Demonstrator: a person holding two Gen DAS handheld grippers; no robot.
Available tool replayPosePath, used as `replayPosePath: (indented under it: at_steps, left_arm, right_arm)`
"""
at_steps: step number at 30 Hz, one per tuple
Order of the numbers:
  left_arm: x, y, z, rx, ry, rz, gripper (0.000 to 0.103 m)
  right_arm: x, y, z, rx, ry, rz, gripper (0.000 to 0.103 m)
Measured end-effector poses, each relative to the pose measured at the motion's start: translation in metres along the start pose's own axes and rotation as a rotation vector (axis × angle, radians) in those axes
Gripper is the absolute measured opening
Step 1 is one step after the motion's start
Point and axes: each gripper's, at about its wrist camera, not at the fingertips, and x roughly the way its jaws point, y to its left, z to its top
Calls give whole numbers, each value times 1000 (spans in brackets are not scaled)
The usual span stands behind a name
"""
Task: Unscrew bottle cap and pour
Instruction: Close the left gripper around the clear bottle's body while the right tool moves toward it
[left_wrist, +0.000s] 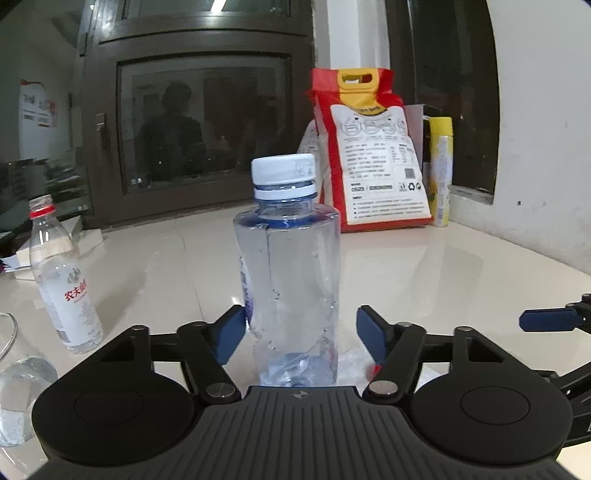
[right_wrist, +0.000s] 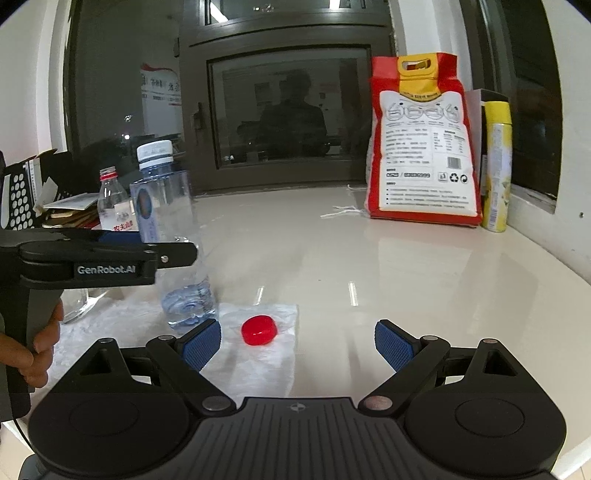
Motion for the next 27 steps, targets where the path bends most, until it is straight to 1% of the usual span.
replayPosePath:
  at_steps: [1, 11, 27]
  left_arm:
    - [0, 1, 0, -1, -2, 5, 57]
    - [-5, 3, -3, -12, -26, 0, 56]
    - [-50, 13, -6, -6, -36, -25, 57]
  right_arm:
    - [1, -1, 0, 2, 1, 0, 93]
    - [1, -1, -1, -2, 5, -3, 93]
    - [1, 8, 2, -19, 7, 10, 93]
